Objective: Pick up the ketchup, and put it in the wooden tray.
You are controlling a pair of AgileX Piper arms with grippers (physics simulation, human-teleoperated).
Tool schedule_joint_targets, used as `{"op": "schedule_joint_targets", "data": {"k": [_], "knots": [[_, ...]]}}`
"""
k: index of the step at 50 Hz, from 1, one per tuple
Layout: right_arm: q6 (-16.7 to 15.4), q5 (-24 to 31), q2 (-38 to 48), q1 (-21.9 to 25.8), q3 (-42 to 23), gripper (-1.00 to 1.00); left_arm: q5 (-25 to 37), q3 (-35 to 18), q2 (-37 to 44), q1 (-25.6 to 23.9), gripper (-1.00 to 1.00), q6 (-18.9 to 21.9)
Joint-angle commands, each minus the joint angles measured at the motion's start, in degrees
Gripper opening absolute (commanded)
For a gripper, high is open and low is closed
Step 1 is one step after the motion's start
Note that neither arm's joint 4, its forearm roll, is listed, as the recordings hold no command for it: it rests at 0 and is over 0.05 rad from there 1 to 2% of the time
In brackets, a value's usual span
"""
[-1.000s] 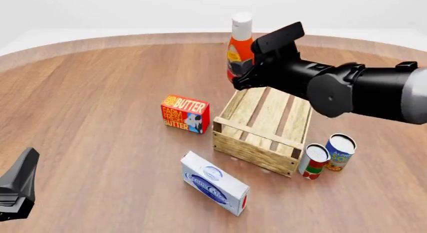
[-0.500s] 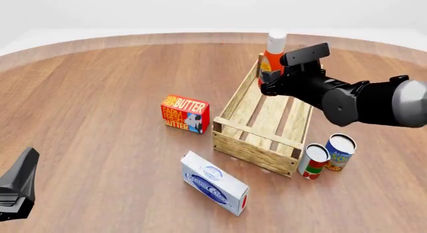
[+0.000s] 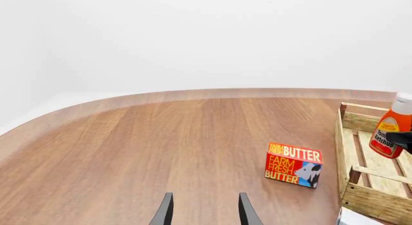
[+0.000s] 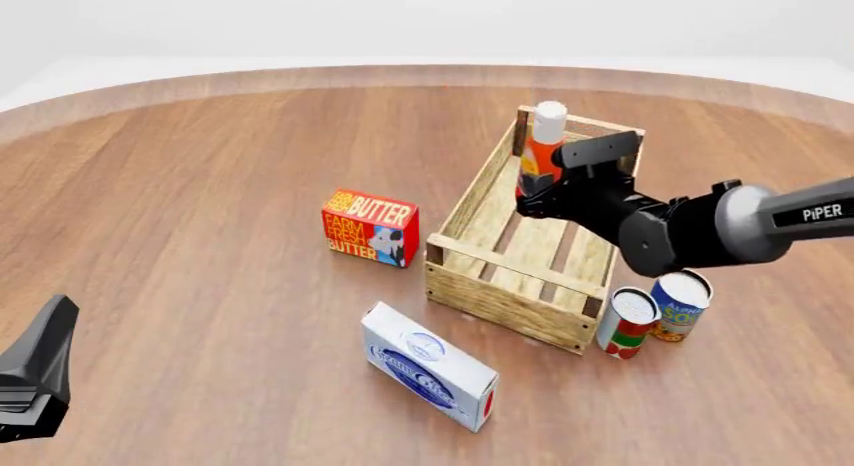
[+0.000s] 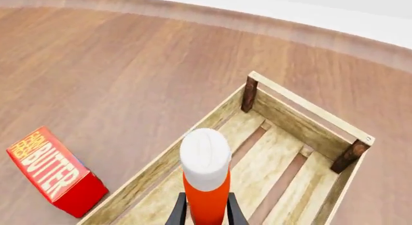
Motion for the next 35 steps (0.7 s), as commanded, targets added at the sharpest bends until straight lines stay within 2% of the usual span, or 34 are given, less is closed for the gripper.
{"op": "schedule_joint_targets", "data": {"k": [1, 35], "knots": [[1.0, -1.9, 2.7, -0.6, -0.4, -1.0, 0.0, 0.0, 0.0, 0.0, 1.0, 0.0], [1.2, -2.9, 8.3, -2.0, -2.1, -1.0, 0.0, 0.0, 0.0, 0.0, 1.0, 0.0]]}}
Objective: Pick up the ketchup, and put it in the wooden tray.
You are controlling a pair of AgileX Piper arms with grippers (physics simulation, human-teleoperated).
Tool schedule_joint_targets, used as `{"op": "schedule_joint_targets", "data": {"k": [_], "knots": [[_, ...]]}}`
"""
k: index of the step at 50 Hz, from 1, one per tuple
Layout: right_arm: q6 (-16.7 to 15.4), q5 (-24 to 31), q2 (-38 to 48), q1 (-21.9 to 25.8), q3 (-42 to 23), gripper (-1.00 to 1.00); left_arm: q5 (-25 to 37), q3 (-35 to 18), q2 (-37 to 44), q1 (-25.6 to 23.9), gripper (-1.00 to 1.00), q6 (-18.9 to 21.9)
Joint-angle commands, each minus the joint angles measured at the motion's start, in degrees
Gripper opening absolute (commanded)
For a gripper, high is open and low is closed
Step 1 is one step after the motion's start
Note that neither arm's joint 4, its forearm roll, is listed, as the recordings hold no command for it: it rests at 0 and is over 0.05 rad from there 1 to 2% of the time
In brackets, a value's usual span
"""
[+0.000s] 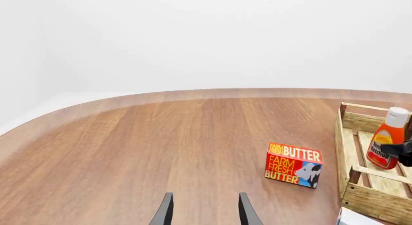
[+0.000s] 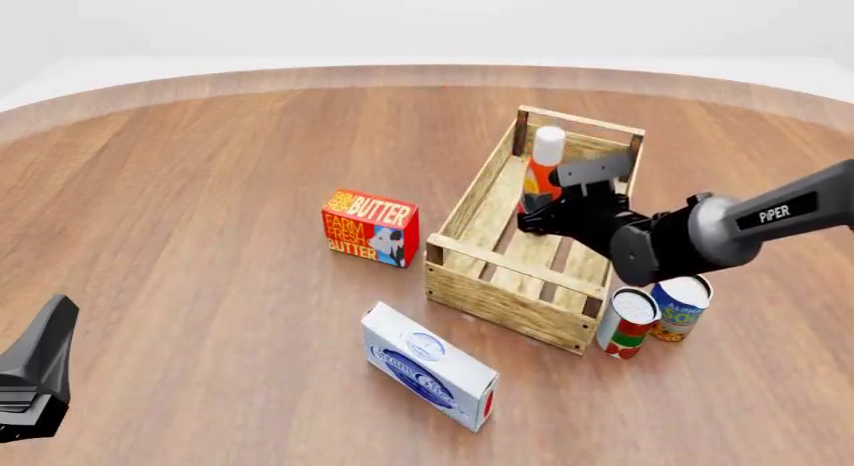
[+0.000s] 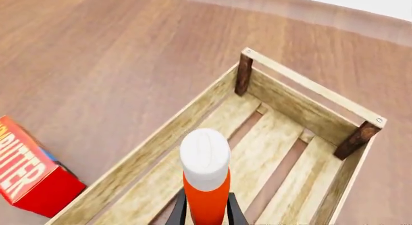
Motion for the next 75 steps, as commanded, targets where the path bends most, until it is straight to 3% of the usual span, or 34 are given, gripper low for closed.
{"op": "schedule_joint_targets", "data": {"k": [1, 18, 19, 48, 75], "knots": [[1.0, -0.5, 1.5, -0.4, -0.8, -1.0, 0.0, 0.0, 0.0, 0.0, 1.0, 0.0], [1.5, -0.2, 3.2, -0.5, -1.2, -1.0, 0.0, 0.0, 0.0, 0.0, 1.0, 0.0], [1.5, -0.3, 3.1, -0.6, -1.1, 1.0, 0.0, 0.0, 0.0, 0.0, 1.0, 0.0], [0.0, 0.2, -4.1, -1.0, 2.1, 1.0, 0.0, 0.0, 0.0, 0.0, 1.0, 0.0], [-2.2, 3.6, -17.5, 0.4, 6.6, 1.0, 0.0, 0.0, 0.0, 0.0, 1.0, 0.0]]}}
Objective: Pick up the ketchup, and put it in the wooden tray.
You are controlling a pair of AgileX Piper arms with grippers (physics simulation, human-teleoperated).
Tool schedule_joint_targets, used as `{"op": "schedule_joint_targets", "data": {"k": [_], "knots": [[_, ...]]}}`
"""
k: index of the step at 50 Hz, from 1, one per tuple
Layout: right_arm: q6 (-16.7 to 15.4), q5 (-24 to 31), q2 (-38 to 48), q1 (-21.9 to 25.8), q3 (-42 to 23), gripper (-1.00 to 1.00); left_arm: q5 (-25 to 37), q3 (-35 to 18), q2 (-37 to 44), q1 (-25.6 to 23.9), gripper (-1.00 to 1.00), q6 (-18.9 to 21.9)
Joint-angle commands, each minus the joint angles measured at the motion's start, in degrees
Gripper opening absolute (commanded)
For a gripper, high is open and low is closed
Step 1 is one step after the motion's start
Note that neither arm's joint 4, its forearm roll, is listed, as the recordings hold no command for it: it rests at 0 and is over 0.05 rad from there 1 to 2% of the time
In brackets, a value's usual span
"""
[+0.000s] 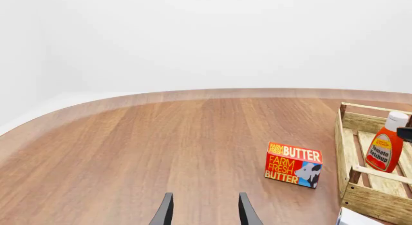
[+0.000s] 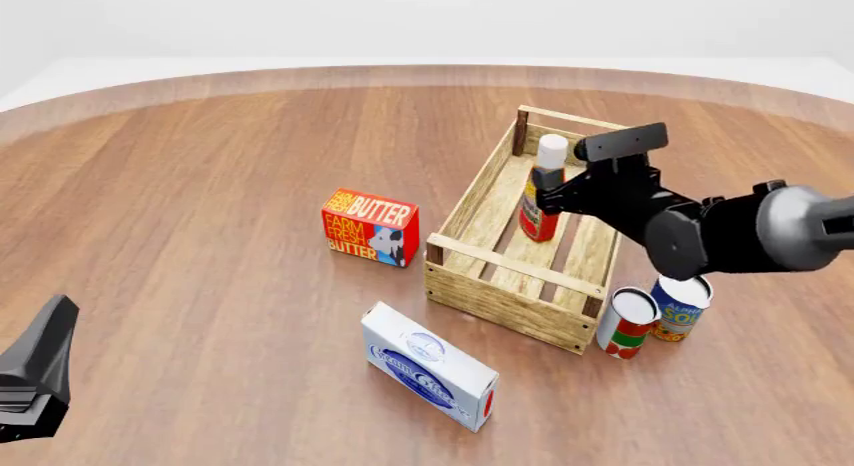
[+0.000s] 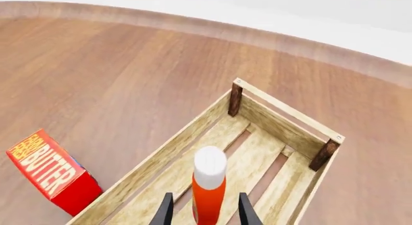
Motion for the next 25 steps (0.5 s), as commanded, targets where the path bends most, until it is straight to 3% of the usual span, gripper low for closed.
{"op": "schedule_joint_targets", "data": {"k": [1, 9, 25], "knots": [[-1.0, 1.6, -5.6, 0.6, 1.7, 1.0, 0.0, 0.0, 0.0, 0.0, 1.0, 0.0], [-1.4, 1.3, -9.0, 0.9, 4.7, 1.0, 0.0, 0.0, 0.0, 0.0, 1.0, 0.0], [-0.2, -2.8, -19.2, 1.0, 17.4, 1.0, 0.0, 0.0, 0.0, 0.0, 1.0, 0.0]]}}
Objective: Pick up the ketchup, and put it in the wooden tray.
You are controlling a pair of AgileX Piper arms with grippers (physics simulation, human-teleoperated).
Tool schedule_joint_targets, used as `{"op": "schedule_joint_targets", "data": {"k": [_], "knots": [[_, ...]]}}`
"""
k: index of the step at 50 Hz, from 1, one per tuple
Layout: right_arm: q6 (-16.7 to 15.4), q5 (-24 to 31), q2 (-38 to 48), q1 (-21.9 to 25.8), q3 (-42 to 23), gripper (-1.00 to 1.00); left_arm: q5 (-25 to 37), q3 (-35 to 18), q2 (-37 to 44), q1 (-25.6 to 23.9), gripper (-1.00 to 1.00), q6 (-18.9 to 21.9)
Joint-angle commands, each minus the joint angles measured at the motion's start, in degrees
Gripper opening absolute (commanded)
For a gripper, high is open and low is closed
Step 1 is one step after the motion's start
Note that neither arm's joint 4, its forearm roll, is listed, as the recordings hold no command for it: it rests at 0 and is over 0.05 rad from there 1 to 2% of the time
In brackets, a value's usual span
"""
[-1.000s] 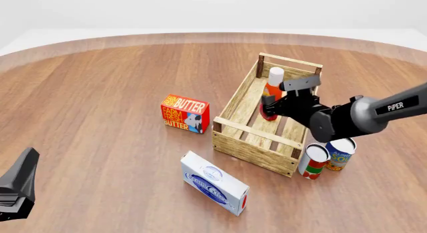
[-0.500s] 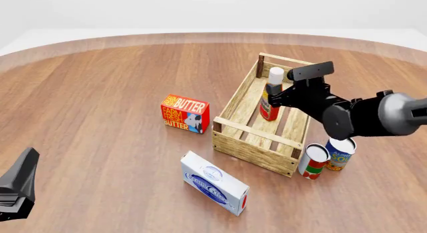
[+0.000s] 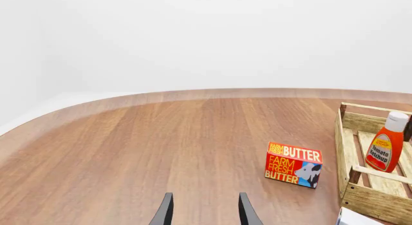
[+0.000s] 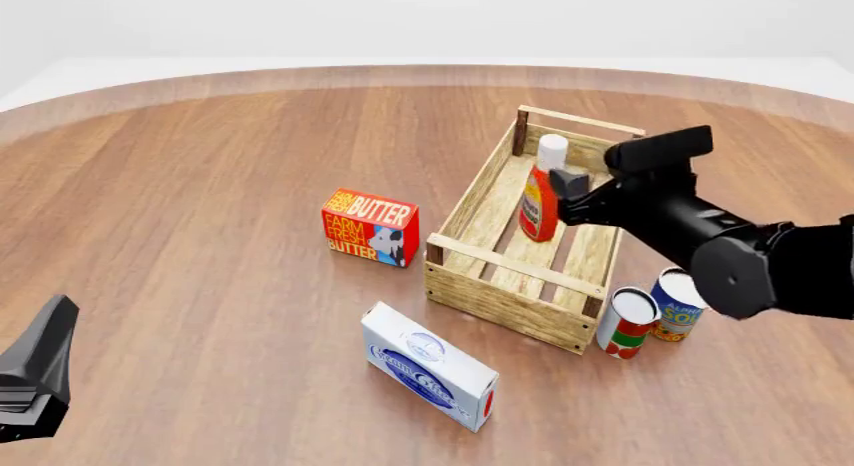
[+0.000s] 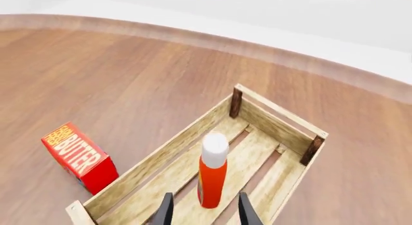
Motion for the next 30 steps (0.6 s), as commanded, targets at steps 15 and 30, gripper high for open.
{"op": "schedule_joint_targets", "data": {"k": [15, 30], "knots": [[0.5, -3.0, -14.6, 0.3, 15.8, 1.0, 0.0, 0.0, 0.0, 0.0, 1.0, 0.0], [1.6, -2.6, -24.6, -0.8, 24.9, 1.0, 0.0, 0.0, 0.0, 0.0, 1.0, 0.0]]}}
